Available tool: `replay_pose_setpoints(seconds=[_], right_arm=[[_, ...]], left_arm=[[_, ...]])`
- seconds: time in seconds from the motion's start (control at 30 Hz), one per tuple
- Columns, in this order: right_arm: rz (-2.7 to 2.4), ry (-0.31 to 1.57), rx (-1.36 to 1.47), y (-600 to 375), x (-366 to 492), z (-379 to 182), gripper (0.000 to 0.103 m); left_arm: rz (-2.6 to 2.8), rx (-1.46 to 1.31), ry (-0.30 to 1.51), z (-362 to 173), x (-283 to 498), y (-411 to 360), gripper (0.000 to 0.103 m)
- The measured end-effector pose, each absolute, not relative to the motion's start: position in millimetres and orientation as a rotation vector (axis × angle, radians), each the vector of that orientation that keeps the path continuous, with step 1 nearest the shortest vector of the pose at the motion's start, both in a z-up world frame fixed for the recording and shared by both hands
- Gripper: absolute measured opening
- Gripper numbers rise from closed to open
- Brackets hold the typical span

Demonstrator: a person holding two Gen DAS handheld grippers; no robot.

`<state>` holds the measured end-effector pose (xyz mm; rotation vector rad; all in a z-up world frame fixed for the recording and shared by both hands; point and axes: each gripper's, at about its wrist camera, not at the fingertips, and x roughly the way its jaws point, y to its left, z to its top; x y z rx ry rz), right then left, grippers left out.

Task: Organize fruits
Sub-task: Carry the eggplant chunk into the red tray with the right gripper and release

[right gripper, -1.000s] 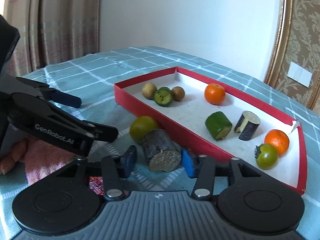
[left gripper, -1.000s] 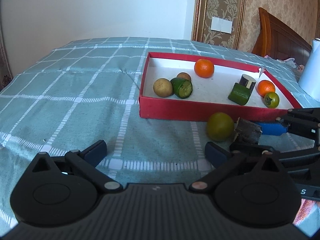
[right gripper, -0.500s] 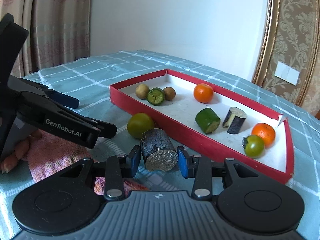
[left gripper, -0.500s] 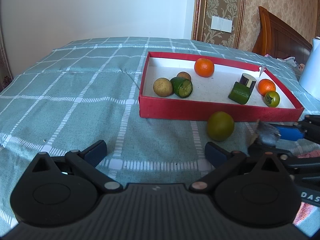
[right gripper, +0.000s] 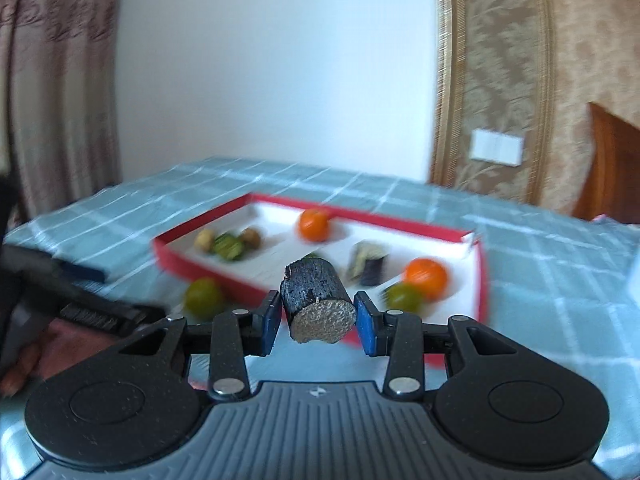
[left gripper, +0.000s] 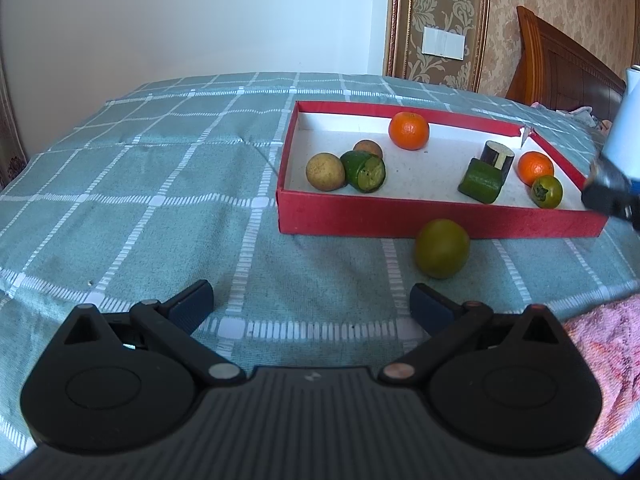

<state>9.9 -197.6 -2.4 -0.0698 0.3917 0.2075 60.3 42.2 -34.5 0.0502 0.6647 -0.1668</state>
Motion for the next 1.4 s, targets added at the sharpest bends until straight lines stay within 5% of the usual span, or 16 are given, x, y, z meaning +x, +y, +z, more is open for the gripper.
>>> replay_pose_setpoints(seconds=[1.4], right_arm=[[0.133,0.523,-0.263,-165.8,90.0,-21.3,0.039]], left_arm=[[-0.163,0.061,0.667,-35.0,60.9,39.5,0.103]])
